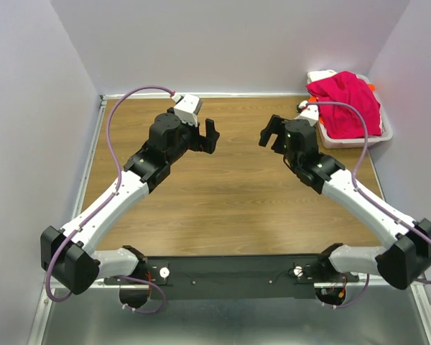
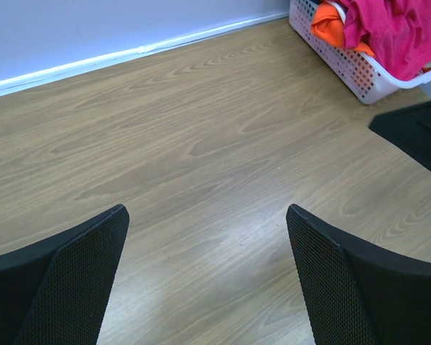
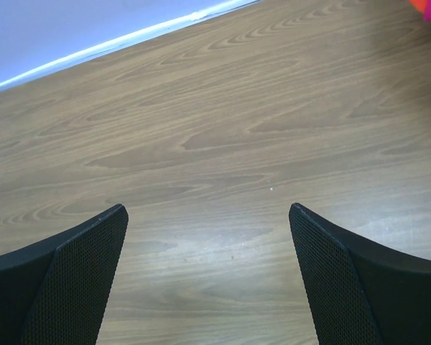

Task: Fold and stack the t-shirts
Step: Grab the tshirt from the pile

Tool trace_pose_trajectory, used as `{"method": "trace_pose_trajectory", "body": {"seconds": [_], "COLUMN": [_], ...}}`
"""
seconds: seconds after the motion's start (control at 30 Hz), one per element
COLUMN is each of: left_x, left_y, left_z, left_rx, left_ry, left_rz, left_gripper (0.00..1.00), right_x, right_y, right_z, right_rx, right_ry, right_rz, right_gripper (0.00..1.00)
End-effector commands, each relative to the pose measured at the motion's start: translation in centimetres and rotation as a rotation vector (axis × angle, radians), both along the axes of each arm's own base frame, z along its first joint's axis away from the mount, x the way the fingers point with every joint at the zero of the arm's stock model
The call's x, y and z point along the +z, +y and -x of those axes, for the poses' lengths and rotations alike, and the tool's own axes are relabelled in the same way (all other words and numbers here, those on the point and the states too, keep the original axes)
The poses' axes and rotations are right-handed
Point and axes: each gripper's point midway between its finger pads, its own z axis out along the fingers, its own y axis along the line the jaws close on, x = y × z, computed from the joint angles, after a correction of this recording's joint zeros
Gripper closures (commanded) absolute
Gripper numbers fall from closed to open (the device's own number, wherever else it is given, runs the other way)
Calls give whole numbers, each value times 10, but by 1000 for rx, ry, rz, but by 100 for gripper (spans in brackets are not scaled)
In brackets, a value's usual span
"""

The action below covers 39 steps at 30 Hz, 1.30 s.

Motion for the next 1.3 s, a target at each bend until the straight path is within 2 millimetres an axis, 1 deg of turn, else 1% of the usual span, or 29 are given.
{"method": "trace_pose_trajectory", "body": {"seconds": [0.0, 0.03, 0.07, 0.13, 0.17, 0.2, 0.23, 0.27, 0.3, 0.33, 0.37, 0.4, 0.47, 0.5, 0.53, 0.57, 0.63, 0.67, 0.73, 0.77, 0.8, 0.87, 0.97, 1.03, 1.1, 1.13, 1.2, 1.23, 1.27], "left_x": [9, 10, 11, 10, 12, 11, 11, 12, 13, 16, 17, 19, 21, 21, 21, 20, 21, 23, 23, 23, 22, 23, 22, 22, 20, 20, 18, 18, 17], "left_y": [-1, 0, -4, -5, -5, -5, -5, -5, -5, -6, -6, -6, -6, -6, -6, -7, -7, -8, -8, -7, -7, -5, -4, -3, -3, -4, -4, -4, -4], "left_z": [4, 4, 8, 9, 10, 11, 10, 11, 12, 14, 15, 16, 17, 17, 18, 18, 18, 19, 19, 18, 19, 19, 18, 17, 15, 16, 15, 15, 14], "left_rx": [-16, -15, -42, -46, -47, -48, -48, -49, -52, -59, -65, -69, -70, -70, -73, -75, -79, -83, -81, -78, -77, -71, -63, -58, -56, -58, -59, -57, -57], "left_ry": [-18, -18, -16, -10, -9, -4, -2, 0, -1, -7, -6, -10, -12, -12, -12, -10, -9, -12, -12, -12, -12, -16, -17, -18, -14, -14, -8, -8, -5], "left_rz": [31, 31, 42, 44, 48, 47, 47, 48, 51, 57, 60, 68, 73, 73, 76, 77, 80, 81, 83, 81, 78, 78, 71, 67, 62, 63, 60, 61, 59], "left_gripper": [2, 2, 2, 2, 2, 2, 2, 2, 2, 2, 2, 2, 2, 2, 2, 2, 2, 2, 2, 2, 2, 2, 2, 2, 2, 2, 2, 2, 2], "right_x": [-5, -6, -1, -6, -5, -9, -10, -5, -6, -16, -17, -15, -16, -15, -5, -20, -24, -30, -32, -24, -38, -44, -47, -47, -51, -55, -58, -61, -63], "right_y": [-3, -7, -13, -31, -62, -70, -111, -125, -143, -171, -183, -202, -213, -232, -239, -253, -266, -279, -287, -294, -297, -303, -304, -302, -295, -294, -291, -289, -289], "right_z": [-21, -25, -32, -48, -63, -77, -91, -100, -107, -114, -120, -127, -134, -137, -146, -155, -166, -177, -188, -196, -203, -214, -216, -219, -225, -226, -228, -228, -228], "right_rx": [-40, -63, -93, -150, -215, -206, -283, -306, -344, -401, -416, -455, -488, -534, -551, -567, -579, -598, -592, -606, -605, -598, -601, -588, -552, -546, -538, -531, -531], "right_ry": [12, 14, 4, 22, 31, 50, 62, 59, 63, 89, 93, 89, 90, 88, 66, 96, 98, 102, 96, 73, 96, 101, 101, 98, 103, 109, 113, 120, 123], "right_rz": [125, 146, 159, 183, 164, 122, 101, 84, 82, 83, 72, 65, 71, 83, 85, 90, 68, 54, 28, 24, 24, 26, 11, -11, -26, -31, -43, -54, -60], "right_gripper": [0, 0, 0, 0, 0, 0, 1, 1, 2, 2, 3, 4, 4, 4, 5, 6, 6, 7, 9, 9, 10, 12, 16, 19, 26, 32, 41, 50, 54]}}
